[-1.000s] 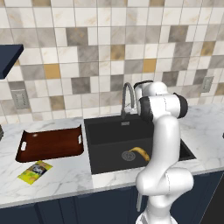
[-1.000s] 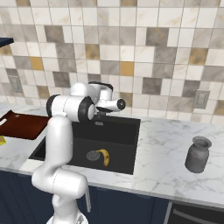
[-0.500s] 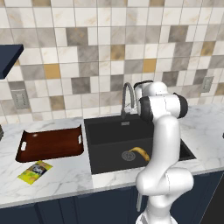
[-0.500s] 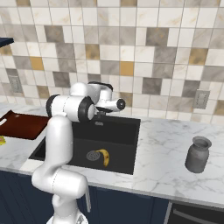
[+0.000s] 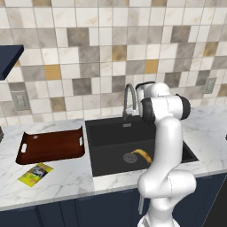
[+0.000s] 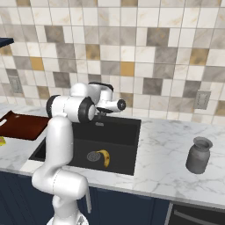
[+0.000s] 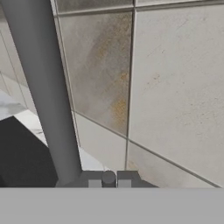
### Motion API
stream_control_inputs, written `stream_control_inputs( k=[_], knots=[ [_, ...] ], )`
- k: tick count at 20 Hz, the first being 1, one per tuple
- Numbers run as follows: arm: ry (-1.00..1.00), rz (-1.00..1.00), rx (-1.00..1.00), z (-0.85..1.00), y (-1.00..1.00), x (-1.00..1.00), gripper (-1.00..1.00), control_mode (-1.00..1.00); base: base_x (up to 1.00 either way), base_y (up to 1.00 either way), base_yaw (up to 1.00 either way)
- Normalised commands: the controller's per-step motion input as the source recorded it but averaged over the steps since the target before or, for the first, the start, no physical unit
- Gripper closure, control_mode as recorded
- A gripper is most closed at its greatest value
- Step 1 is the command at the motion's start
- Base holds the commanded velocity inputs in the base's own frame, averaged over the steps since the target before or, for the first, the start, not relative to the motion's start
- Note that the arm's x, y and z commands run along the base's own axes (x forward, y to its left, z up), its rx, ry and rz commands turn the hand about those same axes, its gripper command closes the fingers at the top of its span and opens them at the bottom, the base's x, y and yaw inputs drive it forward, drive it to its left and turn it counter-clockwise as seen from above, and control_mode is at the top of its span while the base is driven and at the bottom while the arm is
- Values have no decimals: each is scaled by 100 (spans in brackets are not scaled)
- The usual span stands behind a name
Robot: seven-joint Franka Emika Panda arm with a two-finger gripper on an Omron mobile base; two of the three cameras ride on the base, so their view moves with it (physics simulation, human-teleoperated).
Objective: Pick up all produce items and place them in the sink. Turn on the sink faucet to wash them. Then turn the sink off and put them in the tray.
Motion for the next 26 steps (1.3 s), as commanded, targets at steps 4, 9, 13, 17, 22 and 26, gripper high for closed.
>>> stream_control_inputs(
  k=[4, 9, 13, 17, 22, 26],
  knots=[
    [0, 0, 0, -1, -1, 0, 100, -100, 0, 0, 0],
    [1, 0, 6, -6, -16, 0, 100, -100, 0, 0, 0],
    [5, -4, 11, -11, -29, 0, 100, -100, 0, 0, 0],
    [5, -3, 10, -13, -33, 0, 100, -100, 0, 0, 0],
    [6, -5, 4, -26, -34, 0, 100, -100, 0, 0, 0],
    [10, -6, 1, -38, -38, 0, 100, -100, 0, 0, 0]
  ],
)
